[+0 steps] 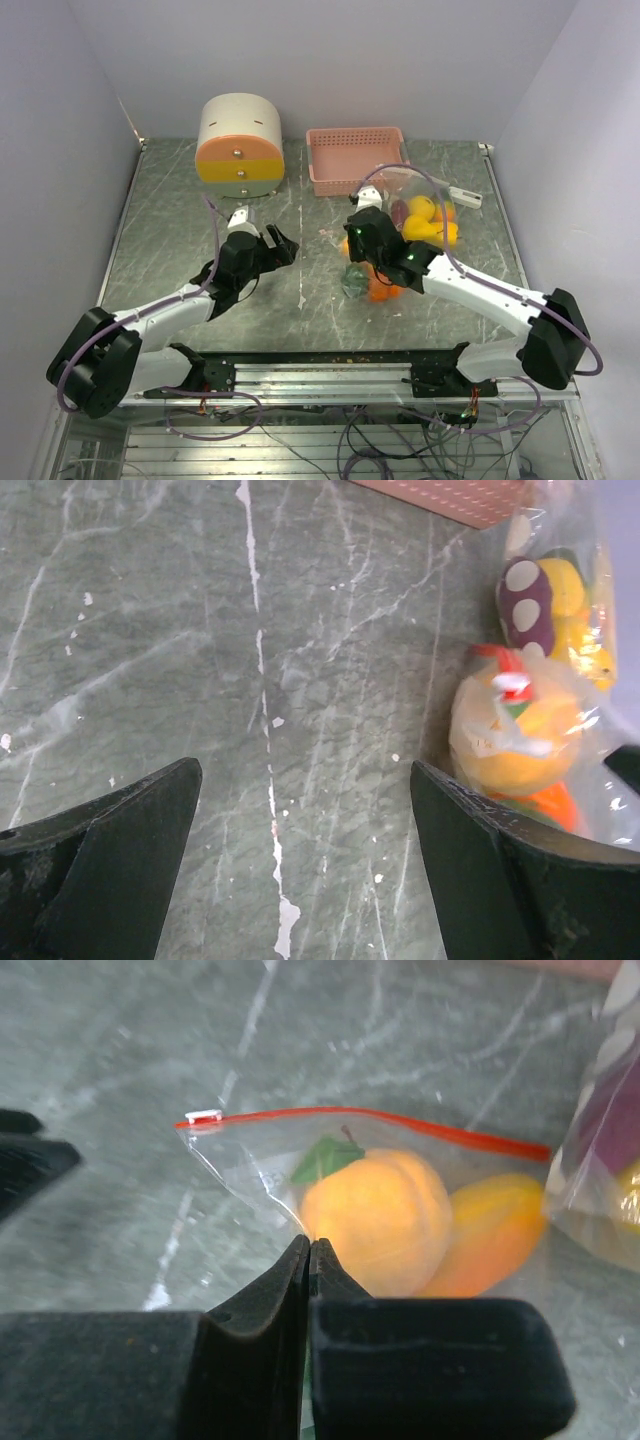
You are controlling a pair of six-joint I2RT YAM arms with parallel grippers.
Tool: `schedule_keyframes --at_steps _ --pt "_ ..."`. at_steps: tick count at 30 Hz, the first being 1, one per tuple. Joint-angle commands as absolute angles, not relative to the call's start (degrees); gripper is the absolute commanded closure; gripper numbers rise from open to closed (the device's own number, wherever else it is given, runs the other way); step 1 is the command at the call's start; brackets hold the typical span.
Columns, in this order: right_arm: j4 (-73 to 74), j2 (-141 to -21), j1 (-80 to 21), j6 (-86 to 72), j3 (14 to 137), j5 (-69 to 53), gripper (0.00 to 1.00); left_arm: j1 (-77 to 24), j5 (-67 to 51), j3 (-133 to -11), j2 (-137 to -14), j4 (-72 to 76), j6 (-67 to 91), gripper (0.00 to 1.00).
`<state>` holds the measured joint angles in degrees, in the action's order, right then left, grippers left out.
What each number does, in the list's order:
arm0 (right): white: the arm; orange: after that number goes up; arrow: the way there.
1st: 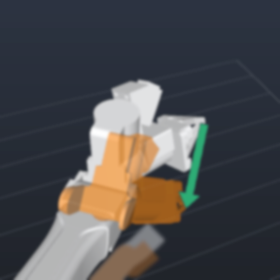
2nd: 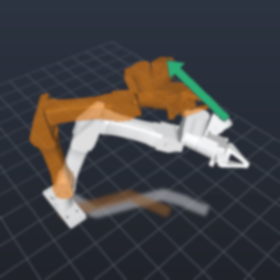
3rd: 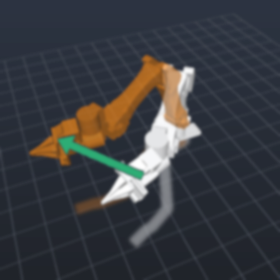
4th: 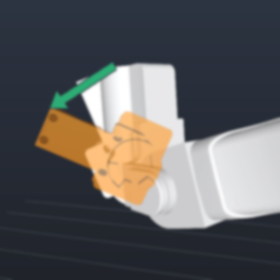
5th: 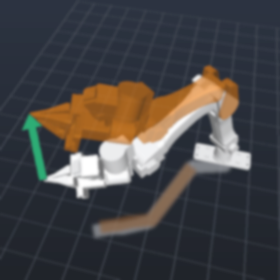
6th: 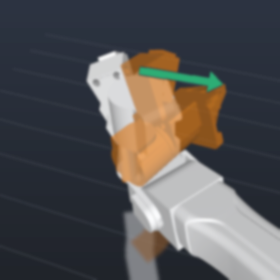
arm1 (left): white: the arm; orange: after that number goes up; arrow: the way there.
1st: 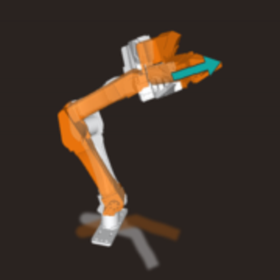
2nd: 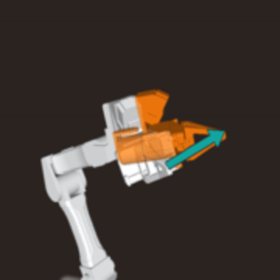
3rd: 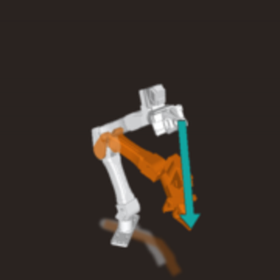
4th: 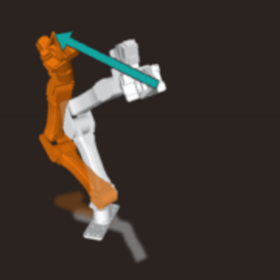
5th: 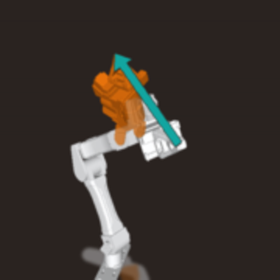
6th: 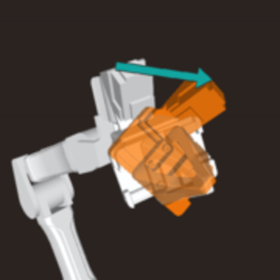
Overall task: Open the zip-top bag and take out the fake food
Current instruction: Pick up the zipper food storage bag at the center of the board.
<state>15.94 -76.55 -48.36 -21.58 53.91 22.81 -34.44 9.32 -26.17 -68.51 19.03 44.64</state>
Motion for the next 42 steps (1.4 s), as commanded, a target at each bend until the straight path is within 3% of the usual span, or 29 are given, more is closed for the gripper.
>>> schedule_keyframes --at_steps 1,11,17,35,42 --pt "10.60 -73.44 -48.69 -20.84 57.04 20.10 1.00 -34.63 6.95 -26.02 -64.99 21.76 42.57 0.03" --pt "-0.33 -82.45 -48.85 -23.36 54.66 11.82 1.00 -34.63 8.03 -23.81 -59.48 20.02 42.17 0.01" --pt "-4.17 -82.65 -49.30 -24.18 51.36 10.57 1.00 -34.63 6.35 -18.14 -60.30 31.67 49.76 0.01" --pt "-6.20 -85.14 -51.67 -24.07 50.63 9.55 1.00 -34.45 4.96 -16.17 -82.62 66.37 62.92 0.01" --pt "-7.07 -85.04 -52.91 -24.39 50.05 8.41 1.00 -34.37 7.75 -19.36 -78.45 58.54 61.37 0.08"
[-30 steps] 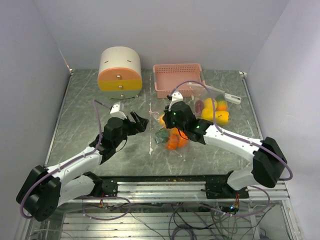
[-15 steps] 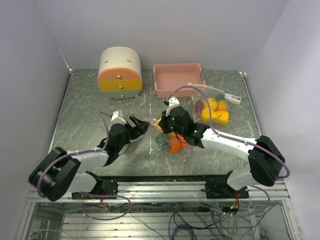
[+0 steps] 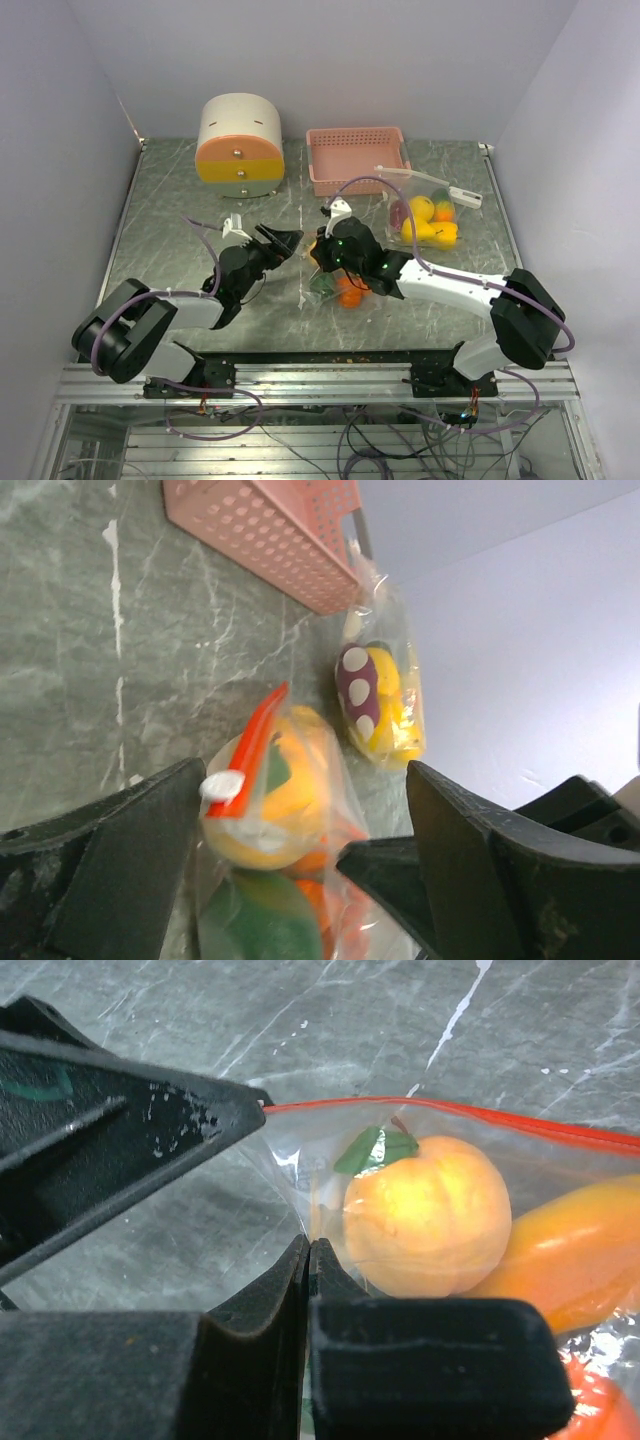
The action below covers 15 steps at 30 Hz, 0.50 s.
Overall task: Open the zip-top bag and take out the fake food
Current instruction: Pick up the zipper food storage bag at the center of the board.
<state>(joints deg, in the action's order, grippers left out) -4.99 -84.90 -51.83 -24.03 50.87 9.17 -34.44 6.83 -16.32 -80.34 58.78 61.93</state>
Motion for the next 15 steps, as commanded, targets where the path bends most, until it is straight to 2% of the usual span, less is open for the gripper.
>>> schedule_keyframes --at_steps 1,12,15 --pt "-7.04 -85.03 -53.13 -24.32 50.14 8.74 1.00 -34.37 7.22 -19.87 -78.58 57.61 61.35 0.09" --pt "-6.10 -86.62 -53.48 -23.65 53.17 10.68 1.00 -34.37 3.78 -18.45 -84.53 65.70 66.35 0.36" --pt "-6.33 -87.49 -53.48 -23.72 54.05 10.00 1.00 -34.45 3.85 -18.41 -83.99 65.32 66.50 0.49"
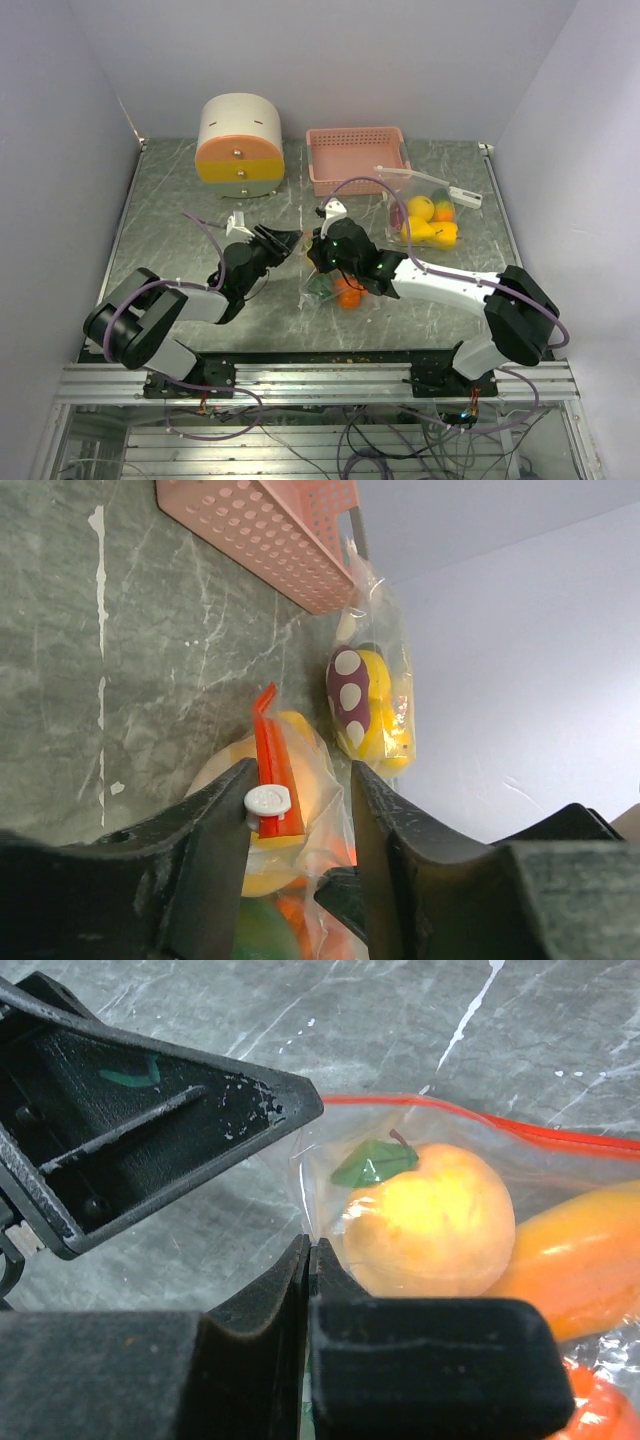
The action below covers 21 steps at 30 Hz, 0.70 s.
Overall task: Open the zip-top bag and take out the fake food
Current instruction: Pick up the zipper food storage bag at the center of the board.
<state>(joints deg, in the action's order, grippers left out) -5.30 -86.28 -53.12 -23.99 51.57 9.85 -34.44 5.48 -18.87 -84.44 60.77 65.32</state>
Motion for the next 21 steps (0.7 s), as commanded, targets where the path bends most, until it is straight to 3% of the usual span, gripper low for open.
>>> schedule_keyframes --at_steps 1,6,9,11,14,18,21 --pt "-6.39 -87.72 -53.46 -23.84 54.27 9.83 1.00 -34.35 3.93 -18.50 -83.65 64.94 66.37 0.54" --pt "-6.18 -87.37 -53.58 -23.81 54.20 9.92 1.00 -34.41 4.64 -19.58 -80.61 60.28 64.53 0.74" --pt "-5.73 -86.26 -53.70 -23.58 53.61 10.10 1.00 -34.36 4.81 -21.45 -78.36 55.27 61.92 0.93" --pt "-5.31 -85.18 -53.70 -23.24 52.96 9.71 0.98 -34.37 4.53 -23.34 -77.41 52.11 59.27 0.93" --pt "-4.85 -82.52 -54.11 -21.76 51.40 8.45 0.86 -34.36 3.32 -26.90 -75.72 45.72 53.30 0.93" --pt "-3.55 -76.51 -54.52 -16.20 48.74 6.26 0.55 -34.32 -0.25 -33.01 -73.26 35.89 43.06 0.93" --pt "-1.92 -70.76 -54.54 -13.67 47.65 9.12 0.42 -34.33 -3.66 -37.55 -72.26 31.07 37.09 0.93"
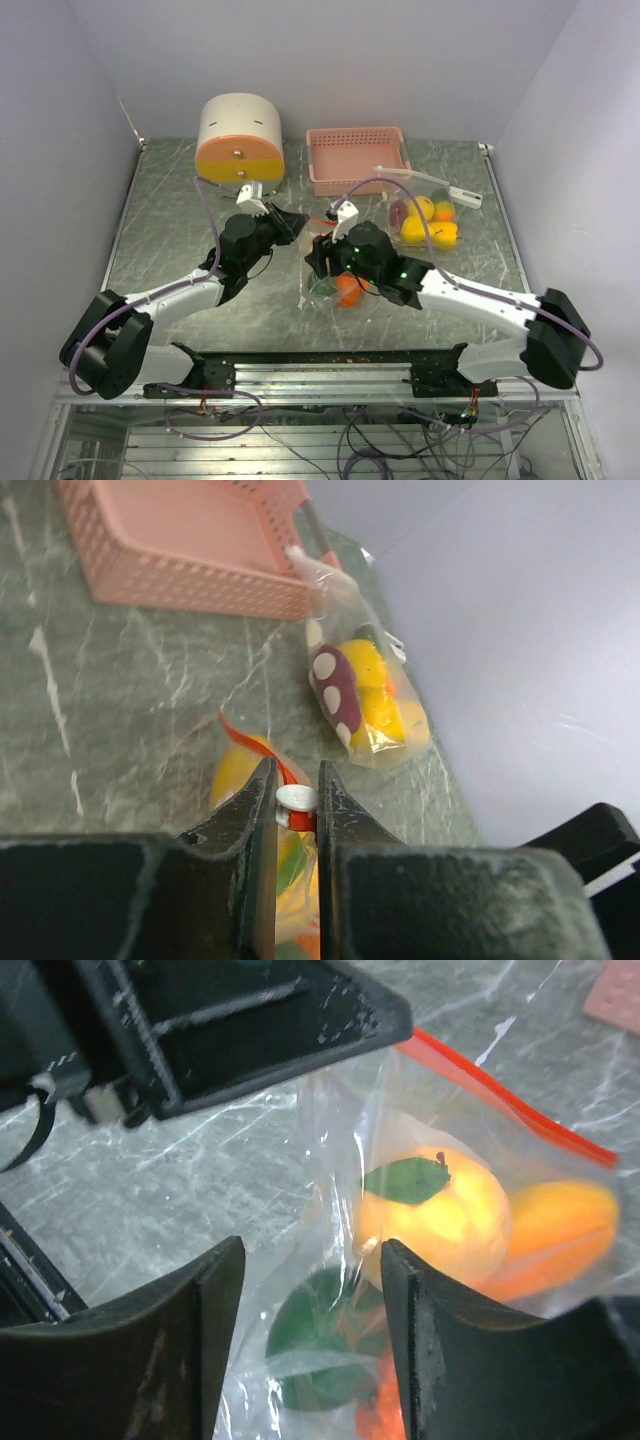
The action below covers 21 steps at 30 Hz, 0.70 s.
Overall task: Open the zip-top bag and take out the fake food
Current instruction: Pick up the zipper food storage bag at the center of the board.
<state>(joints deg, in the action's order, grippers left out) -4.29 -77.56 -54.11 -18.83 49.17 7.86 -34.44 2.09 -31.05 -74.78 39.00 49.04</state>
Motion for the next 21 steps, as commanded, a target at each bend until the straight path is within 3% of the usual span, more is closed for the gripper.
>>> schedule_keyframes --at_steps 1,6,13,17,21 --pt "-1.45 -68.78 -54.50 -13.03 47.59 10.57 0.40 -34.29 -5.24 -38.98 -72.05 30.24 35.33 0.93" --pt "-1.49 -60.27 -54.20 -9.47 47.30 20.01 0.32 -34.28 -15.85 -48.94 -72.33 24.67 26.50 0.93" --pt "7.00 -58.62 -53.80 -1.27 51.94 32.05 0.20 -34.19 -28.48 -65.11 -74.67 10.14 12.05 0.89" --pt "3.72 -56.57 -52.48 2.38 49.46 27.98 0.20 -34.04 -32.91 -67.27 -75.57 3.72 4.14 0.90" --pt "-1.87 -53.49 -47.05 4.09 45.91 13.28 0.18 -33.54 -35.41 -68.02 -75.85 -2.45 -2.06 0.93"
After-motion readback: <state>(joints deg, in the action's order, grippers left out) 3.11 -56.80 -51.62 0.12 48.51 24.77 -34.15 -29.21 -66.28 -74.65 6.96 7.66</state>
